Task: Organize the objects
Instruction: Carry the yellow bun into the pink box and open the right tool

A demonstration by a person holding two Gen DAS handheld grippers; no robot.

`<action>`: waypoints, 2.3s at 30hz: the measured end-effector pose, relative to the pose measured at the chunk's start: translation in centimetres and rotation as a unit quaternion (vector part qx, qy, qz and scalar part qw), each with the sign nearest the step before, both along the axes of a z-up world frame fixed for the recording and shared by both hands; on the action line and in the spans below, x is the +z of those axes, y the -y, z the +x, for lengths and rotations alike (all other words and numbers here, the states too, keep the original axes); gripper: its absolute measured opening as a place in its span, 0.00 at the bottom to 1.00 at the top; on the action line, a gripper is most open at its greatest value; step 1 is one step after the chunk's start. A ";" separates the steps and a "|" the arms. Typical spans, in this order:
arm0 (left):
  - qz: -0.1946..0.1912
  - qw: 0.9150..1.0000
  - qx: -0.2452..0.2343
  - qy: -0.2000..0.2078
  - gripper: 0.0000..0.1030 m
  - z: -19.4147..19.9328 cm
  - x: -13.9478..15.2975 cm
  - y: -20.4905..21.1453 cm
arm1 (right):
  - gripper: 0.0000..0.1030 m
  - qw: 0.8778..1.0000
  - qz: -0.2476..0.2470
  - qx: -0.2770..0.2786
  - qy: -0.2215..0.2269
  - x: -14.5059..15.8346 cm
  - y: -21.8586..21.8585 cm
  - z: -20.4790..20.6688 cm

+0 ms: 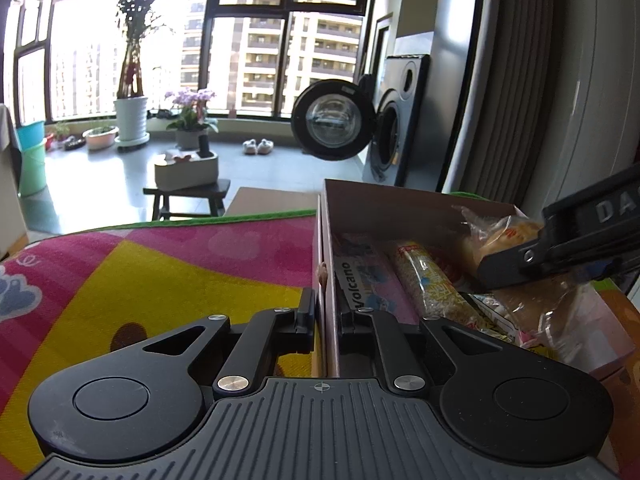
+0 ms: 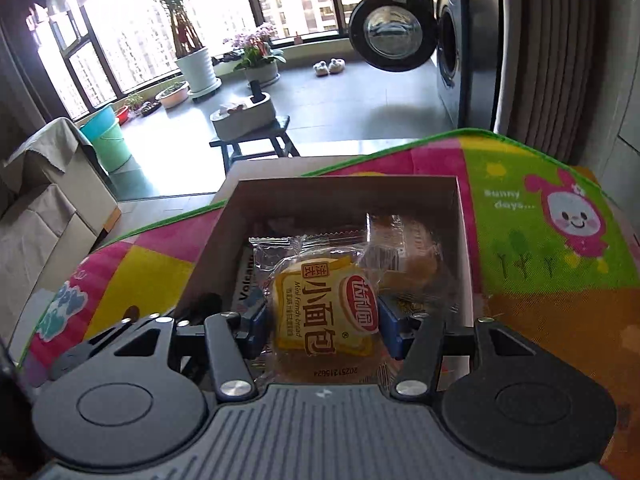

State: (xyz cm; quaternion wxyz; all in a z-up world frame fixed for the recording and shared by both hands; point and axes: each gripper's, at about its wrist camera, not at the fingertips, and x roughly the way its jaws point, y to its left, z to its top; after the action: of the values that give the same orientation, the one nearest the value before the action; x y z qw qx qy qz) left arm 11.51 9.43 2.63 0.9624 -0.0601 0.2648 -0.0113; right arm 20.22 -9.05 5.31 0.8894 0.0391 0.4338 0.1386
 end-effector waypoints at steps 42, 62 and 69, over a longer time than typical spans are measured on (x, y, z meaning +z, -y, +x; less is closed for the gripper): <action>0.001 1.000 0.000 -0.001 0.11 0.0 -0.1 0.1 | 0.47 0.999 0.020 0.046 -0.003 -1.5 1.0 -2.7; 0.000 1.000 0.000 -0.001 0.11 0.0 -0.1 0.1 | 0.59 0.996 -0.043 0.061 0.038 -2.0 -0.4 -4.3; 0.000 1.000 0.000 -0.001 0.11 0.1 -0.1 0.1 | 0.69 0.993 -0.071 0.062 0.065 -1.8 -0.3 -5.0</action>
State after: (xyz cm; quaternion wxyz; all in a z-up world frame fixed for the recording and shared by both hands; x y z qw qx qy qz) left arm 11.57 9.32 2.58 0.9621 -0.0601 0.2659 -0.0113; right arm 15.18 -8.79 3.53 0.9058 -0.0601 0.3856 0.1651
